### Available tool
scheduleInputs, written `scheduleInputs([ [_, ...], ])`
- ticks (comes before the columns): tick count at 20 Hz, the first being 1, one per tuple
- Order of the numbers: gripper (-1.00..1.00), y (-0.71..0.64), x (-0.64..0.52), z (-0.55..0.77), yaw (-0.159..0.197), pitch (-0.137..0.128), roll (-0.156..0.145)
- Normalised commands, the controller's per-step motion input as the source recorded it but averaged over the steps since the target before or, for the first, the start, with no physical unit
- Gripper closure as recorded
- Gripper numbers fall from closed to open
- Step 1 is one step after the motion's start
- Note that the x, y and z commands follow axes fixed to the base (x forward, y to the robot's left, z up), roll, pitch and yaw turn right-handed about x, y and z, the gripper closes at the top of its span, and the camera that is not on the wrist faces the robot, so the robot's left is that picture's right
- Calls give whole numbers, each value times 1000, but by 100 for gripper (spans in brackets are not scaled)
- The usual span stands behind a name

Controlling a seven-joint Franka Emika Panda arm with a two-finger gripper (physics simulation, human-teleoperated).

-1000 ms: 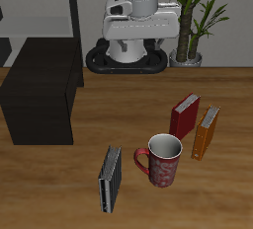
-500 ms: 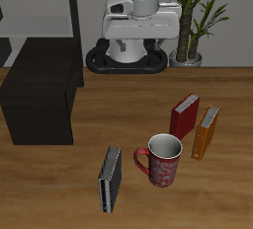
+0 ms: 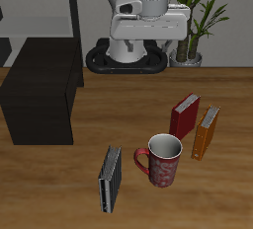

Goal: Place the red book upright on top of the shelf

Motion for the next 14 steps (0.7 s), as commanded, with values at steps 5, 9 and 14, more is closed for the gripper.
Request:
scheduleInputs([
  [5,-100,102,9,-34,-32,-2,-27],
  [9,-100,189,-15,-42,-49,-25,-25],
  [14,-100,357,52,-123,-40,-11,-2],
])
